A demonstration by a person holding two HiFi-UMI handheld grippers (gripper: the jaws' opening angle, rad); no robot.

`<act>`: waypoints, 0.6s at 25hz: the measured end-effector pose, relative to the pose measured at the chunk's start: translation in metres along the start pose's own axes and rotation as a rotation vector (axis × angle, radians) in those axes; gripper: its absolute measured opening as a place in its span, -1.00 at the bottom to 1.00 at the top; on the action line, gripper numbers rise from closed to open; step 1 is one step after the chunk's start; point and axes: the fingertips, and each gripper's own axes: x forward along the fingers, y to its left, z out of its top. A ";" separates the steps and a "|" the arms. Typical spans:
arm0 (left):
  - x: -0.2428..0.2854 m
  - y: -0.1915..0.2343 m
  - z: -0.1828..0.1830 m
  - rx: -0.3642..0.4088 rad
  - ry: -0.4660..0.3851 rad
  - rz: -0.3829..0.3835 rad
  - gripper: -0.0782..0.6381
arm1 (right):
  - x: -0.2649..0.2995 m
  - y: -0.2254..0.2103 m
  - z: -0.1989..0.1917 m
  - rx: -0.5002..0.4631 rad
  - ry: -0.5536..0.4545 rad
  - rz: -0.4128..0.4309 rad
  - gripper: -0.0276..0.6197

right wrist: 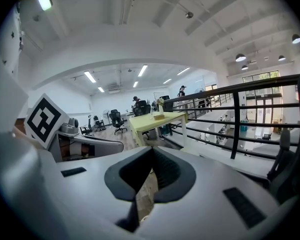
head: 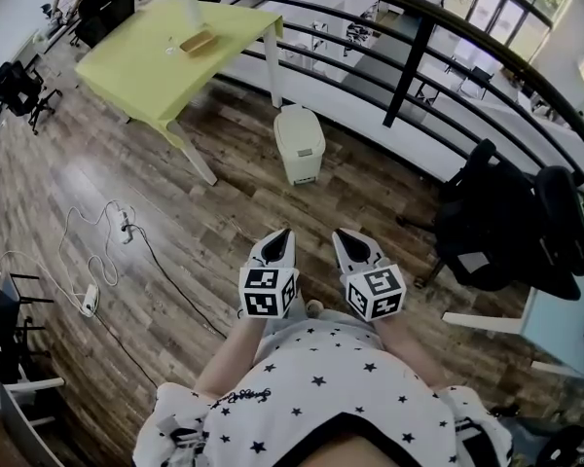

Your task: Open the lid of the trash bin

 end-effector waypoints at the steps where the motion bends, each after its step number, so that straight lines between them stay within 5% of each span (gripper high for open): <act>1: 0.001 0.001 0.000 -0.002 0.002 0.001 -0.75 | 0.001 -0.001 0.000 0.001 0.000 0.000 -0.93; 15: 0.040 0.034 0.011 -0.045 0.013 0.021 -0.74 | 0.049 -0.020 0.011 0.000 0.019 0.019 -0.93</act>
